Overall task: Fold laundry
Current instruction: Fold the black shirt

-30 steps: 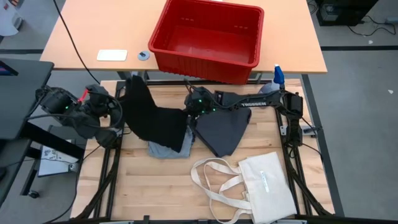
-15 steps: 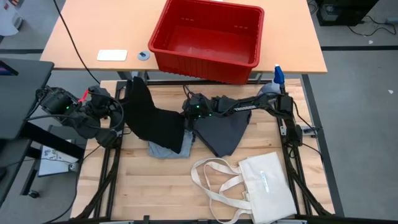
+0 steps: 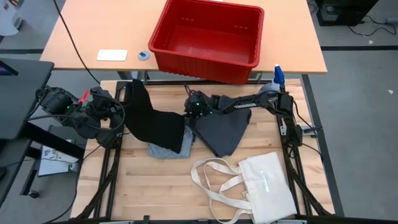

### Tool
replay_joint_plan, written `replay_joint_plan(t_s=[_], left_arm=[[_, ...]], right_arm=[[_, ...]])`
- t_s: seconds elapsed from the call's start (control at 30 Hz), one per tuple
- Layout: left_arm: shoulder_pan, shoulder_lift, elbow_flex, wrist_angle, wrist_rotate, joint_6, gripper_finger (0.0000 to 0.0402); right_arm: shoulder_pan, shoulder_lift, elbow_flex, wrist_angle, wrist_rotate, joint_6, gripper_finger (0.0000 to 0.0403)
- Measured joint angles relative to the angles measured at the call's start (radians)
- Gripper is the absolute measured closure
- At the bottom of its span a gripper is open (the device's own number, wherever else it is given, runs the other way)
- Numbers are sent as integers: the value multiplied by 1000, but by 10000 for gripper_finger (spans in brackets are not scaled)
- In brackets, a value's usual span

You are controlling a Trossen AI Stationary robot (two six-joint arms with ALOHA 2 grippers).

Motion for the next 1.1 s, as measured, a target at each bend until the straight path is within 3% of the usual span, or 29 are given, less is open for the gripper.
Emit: replay_joint_plan(t_s=[0.13,0.33,0.47,0.67,0.83,1.1], left_arm=[[38,4,0,0,17,-44,387],[103,37,0,0,66,-58,387],[140,71,-1,1,75,-58,386],[174,128,-1,0,74,-33,386],[185,182,-1,3,22,-31,386],[166,337,-1,99,10,-28,386]], right_arm=[[-13,-84,48,-99,-11,69,226],[72,-135,52,70,-157,113,224],[155,-64,49,138,-19,43,224],[149,69,51,260,82,59,224],[131,147,62,238,74,81,224],[124,162,93,233,66,84,231]])
